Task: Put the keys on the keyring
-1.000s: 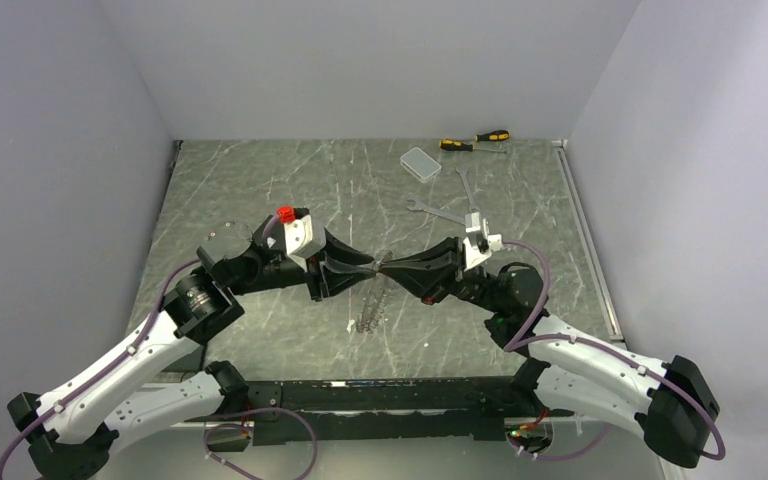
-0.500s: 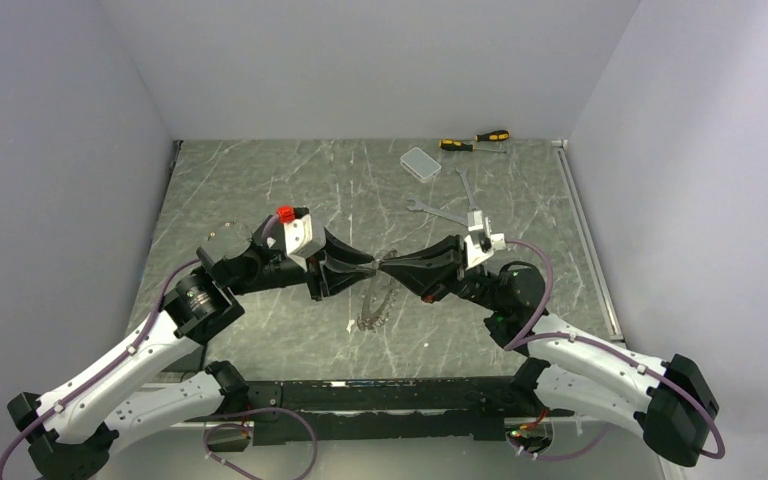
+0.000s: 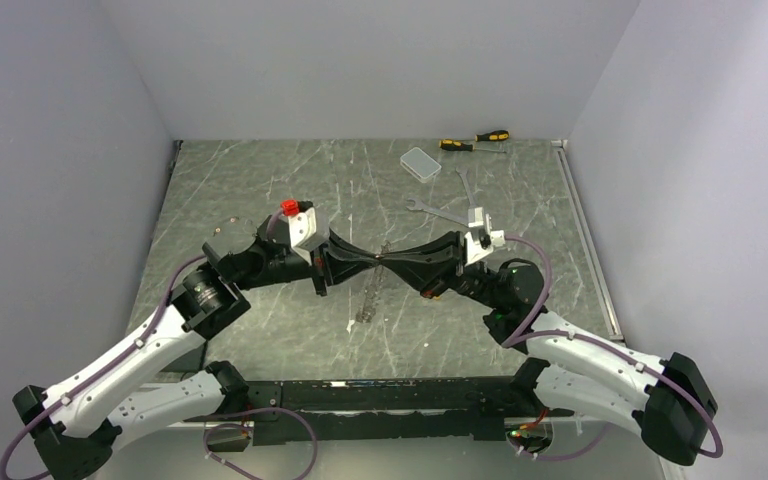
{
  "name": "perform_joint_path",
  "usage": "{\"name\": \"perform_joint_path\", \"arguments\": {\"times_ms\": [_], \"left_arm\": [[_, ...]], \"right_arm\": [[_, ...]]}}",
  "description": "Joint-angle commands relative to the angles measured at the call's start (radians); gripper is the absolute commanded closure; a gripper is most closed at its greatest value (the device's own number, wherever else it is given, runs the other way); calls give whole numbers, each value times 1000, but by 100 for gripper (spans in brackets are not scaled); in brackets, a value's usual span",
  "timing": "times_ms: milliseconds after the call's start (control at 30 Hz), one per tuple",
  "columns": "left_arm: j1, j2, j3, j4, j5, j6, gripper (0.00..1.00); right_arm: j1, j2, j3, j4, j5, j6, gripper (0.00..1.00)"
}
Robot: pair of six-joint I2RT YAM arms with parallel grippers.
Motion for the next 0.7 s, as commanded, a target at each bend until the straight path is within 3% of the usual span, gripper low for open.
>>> {"name": "perform_joint_path", "arguments": {"times_ms": [0,233,300,333,367,400,433,500,667], "left_arm": [[-6,13,32,21,11,-1,100],[-5,12,67,-88,3,58,100],[-6,15,66,-77,11,50,89],[-6,17,65,-71,14,44,79],[-5,19,63,-65,12,37,61],[-6,20,61,-60,8,32,51],[-6,22,60,-59,1,30,48],[-6,18,58,-60,-11,27,48],[-6,3,59,-73,-32,29,61]], "right_arm": [[11,-31,30,76,-15,-4,100],[10,-90,28,-20,-30,-61,100],[10,-87,37,-29,-49,-61,100],[10,-84,38,-26,-54,-56,100],[10,-82,37,-21,-56,-51,100],[10,-80,36,-15,-54,-46,100],[10,-80,33,-7,-50,-41,100],[10,-80,32,5,-44,-39,100],[10,-76,40,-7,-45,-43,100]]}}
